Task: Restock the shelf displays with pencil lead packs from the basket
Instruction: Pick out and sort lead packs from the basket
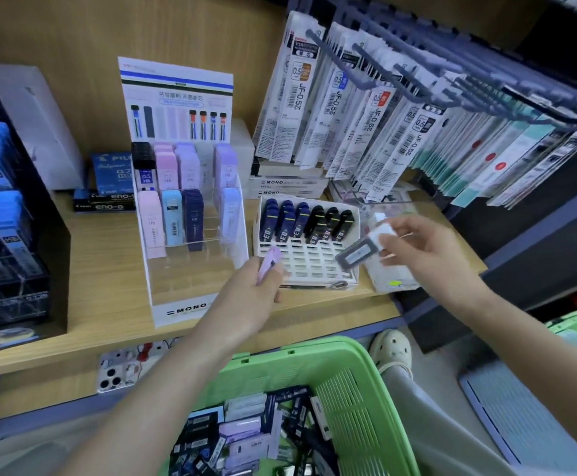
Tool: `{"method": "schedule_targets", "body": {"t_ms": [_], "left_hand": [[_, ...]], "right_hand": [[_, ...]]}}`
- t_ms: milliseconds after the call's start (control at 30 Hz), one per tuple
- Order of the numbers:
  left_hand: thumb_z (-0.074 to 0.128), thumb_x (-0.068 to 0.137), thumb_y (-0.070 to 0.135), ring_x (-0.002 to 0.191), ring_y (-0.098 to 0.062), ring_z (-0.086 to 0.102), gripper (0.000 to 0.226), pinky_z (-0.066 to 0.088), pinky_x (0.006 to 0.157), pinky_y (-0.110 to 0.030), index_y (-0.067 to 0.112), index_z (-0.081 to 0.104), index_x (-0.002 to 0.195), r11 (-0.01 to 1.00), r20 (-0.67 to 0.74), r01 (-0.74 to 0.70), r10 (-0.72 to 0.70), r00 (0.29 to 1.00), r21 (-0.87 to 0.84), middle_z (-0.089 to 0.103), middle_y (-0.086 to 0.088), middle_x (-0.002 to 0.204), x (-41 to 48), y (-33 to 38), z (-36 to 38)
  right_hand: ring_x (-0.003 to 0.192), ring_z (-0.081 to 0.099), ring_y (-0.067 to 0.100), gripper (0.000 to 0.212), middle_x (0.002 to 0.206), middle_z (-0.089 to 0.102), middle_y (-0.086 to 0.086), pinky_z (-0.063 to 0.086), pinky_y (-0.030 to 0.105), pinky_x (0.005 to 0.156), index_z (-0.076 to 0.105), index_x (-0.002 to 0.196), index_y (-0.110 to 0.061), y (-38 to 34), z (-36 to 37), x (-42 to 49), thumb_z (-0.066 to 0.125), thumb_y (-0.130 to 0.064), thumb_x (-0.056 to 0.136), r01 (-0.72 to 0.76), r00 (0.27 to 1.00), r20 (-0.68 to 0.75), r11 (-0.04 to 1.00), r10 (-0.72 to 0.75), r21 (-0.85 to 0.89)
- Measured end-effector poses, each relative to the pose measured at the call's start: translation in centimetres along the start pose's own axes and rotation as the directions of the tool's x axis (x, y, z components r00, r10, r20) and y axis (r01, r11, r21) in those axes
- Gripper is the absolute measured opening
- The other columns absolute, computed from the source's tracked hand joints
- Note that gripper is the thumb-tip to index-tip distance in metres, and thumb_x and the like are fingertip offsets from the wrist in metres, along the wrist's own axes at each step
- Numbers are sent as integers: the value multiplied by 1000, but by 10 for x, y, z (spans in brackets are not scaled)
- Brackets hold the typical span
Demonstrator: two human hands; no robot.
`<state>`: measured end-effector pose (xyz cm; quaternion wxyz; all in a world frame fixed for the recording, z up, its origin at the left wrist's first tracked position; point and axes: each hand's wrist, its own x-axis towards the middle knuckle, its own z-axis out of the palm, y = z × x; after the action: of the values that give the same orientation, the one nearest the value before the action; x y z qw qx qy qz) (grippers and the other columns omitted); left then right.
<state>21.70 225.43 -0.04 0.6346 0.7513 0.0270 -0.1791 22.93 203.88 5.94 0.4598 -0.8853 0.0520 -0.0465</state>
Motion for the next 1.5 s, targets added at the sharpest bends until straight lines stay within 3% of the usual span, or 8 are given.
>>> {"method": "schedule_targets", "body": {"t_ms": [167, 333, 667, 833, 1033, 1200, 1333, 1500], "left_hand": [[38, 101, 33, 45, -10, 30, 18, 23, 43, -23, 16, 44, 96, 996, -24, 65, -66, 998, -60, 52, -3, 76, 12, -1, 24], [39, 101, 28, 47, -12, 35, 15, 27, 43, -22, 18, 47, 94, 998, -22, 25, -26, 999, -53, 57, 0, 78, 16, -2, 45], [44, 99, 29, 43, -5, 39, 14, 32, 39, -18, 26, 56, 95, 1000, 8, 2, -2, 1000, -16, 56, 1, 75, 23, -7, 65], [43, 99, 31, 47, -8, 41, 17, 34, 41, -19, 24, 58, 103, 1000, -8, 17, -17, 1000, 10, 57, 1, 78, 28, -11, 65], [44, 99, 30, 50, -8, 42, 20, 35, 42, -20, 22, 58, 110, 999, -3, 25, -25, 1000, 25, 57, 2, 78, 29, -12, 64], [44, 99, 29, 48, -8, 40, 17, 33, 43, -20, 22, 59, 104, 999, 12, 29, -29, 1000, 14, 56, 3, 74, 28, -12, 66], [44, 98, 31, 46, -8, 41, 16, 34, 41, -19, 27, 60, 101, 1000, 16, 7, -8, 1000, 7, 56, 1, 74, 28, -11, 67], [43, 99, 34, 49, -12, 36, 17, 29, 39, -17, 35, 60, 98, 999, 36, -11, 12, 999, -42, 57, 4, 70, 25, -7, 67]], "right_hand": [[85, 60, 18, 12, 100, 59, 3, 45, 26, 74, 55, 106, -19, 37, -39, 22, 55, -20, 94, 37, 956, -262, 939, -133, -342], [88, 54, 17, 17, 103, 51, 2, 38, 21, 77, 59, 110, -9, 67, -47, 48, 53, -14, 94, 102, 961, -163, 834, -224, -542], [77, 49, 9, 13, 93, 54, -2, 32, 15, 61, 57, 105, -10, 80, -39, 79, 53, -7, 93, 115, 981, -90, 882, -174, -456], [83, 50, 15, 12, 89, 56, 3, 34, 15, 70, 59, 101, -4, 84, -39, 82, 57, -1, 90, 192, 979, 29, 866, -202, -461], [72, 50, 9, 12, 94, 59, 10, 33, -1, 66, 67, 94, -3, 102, -31, 86, 60, 2, 86, 196, 979, 44, 849, -201, -491], [79, 53, 14, 9, 96, 63, 11, 39, 14, 72, 67, 95, -4, 106, -24, 90, 64, -4, 86, 184, 971, -41, 852, -234, -491], [81, 55, 16, 9, 97, 58, 4, 50, 38, 79, 64, 97, -10, 106, -22, 86, 62, -9, 88, 176, 966, -65, 819, -250, -546], [78, 50, 10, 16, 109, 52, 0, 48, 36, 77, 57, 109, -12, 85, -8, 59, 49, -14, 95, 220, 945, -101, 833, -311, -507]]}}
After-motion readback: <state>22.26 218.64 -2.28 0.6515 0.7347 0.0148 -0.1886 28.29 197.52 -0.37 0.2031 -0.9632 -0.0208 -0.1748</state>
